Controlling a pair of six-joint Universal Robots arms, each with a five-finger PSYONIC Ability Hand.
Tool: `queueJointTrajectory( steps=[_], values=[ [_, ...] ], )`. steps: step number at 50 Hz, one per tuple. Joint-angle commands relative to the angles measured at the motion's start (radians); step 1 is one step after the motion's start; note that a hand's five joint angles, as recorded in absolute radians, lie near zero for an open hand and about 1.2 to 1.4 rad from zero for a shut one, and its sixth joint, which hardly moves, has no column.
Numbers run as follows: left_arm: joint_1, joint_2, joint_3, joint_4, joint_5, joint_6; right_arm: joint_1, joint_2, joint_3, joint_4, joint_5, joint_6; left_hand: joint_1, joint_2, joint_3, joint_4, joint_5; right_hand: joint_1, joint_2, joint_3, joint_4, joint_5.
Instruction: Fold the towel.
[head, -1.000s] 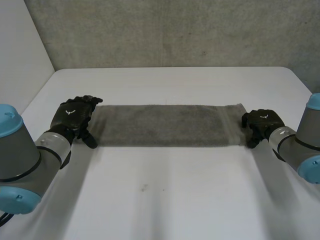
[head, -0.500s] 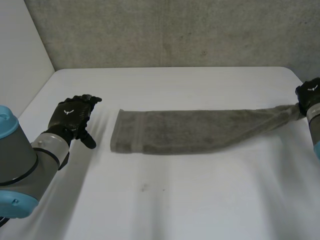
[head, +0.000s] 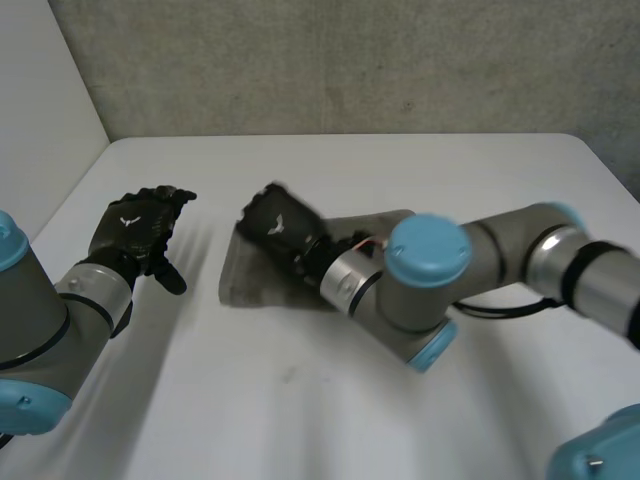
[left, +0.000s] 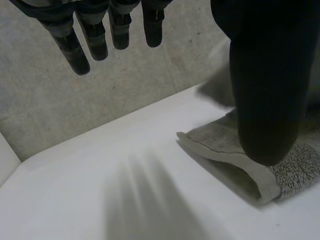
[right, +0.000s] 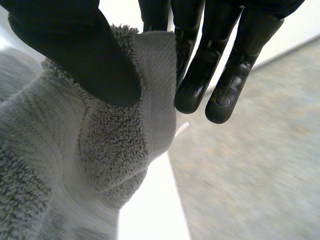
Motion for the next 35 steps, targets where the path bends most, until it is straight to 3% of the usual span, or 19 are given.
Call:
queueJointTrajectory(
  steps=[1,9,11,14,16,24,30,35],
  values=[
    [-0.005,-0.005,-0.003,0.000,0.002,0.000,0.044,0.113,-0.052,0.053,0.023,0.030,-0.005,0.010,0.007,0.006,-0.032,-0.776,-0.997,-1.011,-1.014,-0.979],
    [-0.016,-0.016,0.017,0.001,0.006,0.000,0.028,-0.045,0.023,0.088,0.118,0.105,-0.005,0.010,0.007,0.006,-0.032,-0.776,-0.997,-1.011,-1.014,-0.979],
    [-0.021,-0.017,0.029,0.001,0.006,0.000,-0.010,-0.162,0.111,0.088,0.195,0.210,-0.005,0.010,0.007,0.006,-0.032,-0.776,-0.997,-1.011,-1.014,-0.979],
    [-0.059,-0.036,0.073,0.001,0.006,-0.002,-0.045,-0.214,0.156,0.090,0.233,0.274,-0.005,0.010,0.007,0.006,-0.032,-0.776,-0.997,-1.011,-1.014,-0.979],
    [-0.092,-0.054,0.101,0.001,0.006,0.000,-0.099,-0.295,0.243,0.110,0.298,0.413,-0.005,0.010,0.007,0.006,-0.032,-0.776,-0.997,-1.011,-1.014,-0.979],
    [-0.214,-0.201,0.254,-0.011,-0.003,0.009,-0.234,-0.364,0.397,0.277,0.319,0.603,-0.005,0.010,0.007,0.006,-0.032,-0.776,-0.997,-1.011,-1.014,-0.979],
    [-0.252,-0.324,0.359,-0.020,-0.044,0.015,-0.292,-0.355,0.451,0.309,0.312,0.614,-0.005,0.010,0.007,0.006,-0.032,-0.776,-0.997,-1.011,-1.014,-0.979],
    [-0.254,-0.362,0.402,-0.057,-0.090,0.012,-0.341,-0.304,0.477,0.283,0.295,0.622,-0.005,0.010,0.007,0.006,-0.032,-0.493,-0.715,-0.728,-0.731,-0.697]
  ],
)
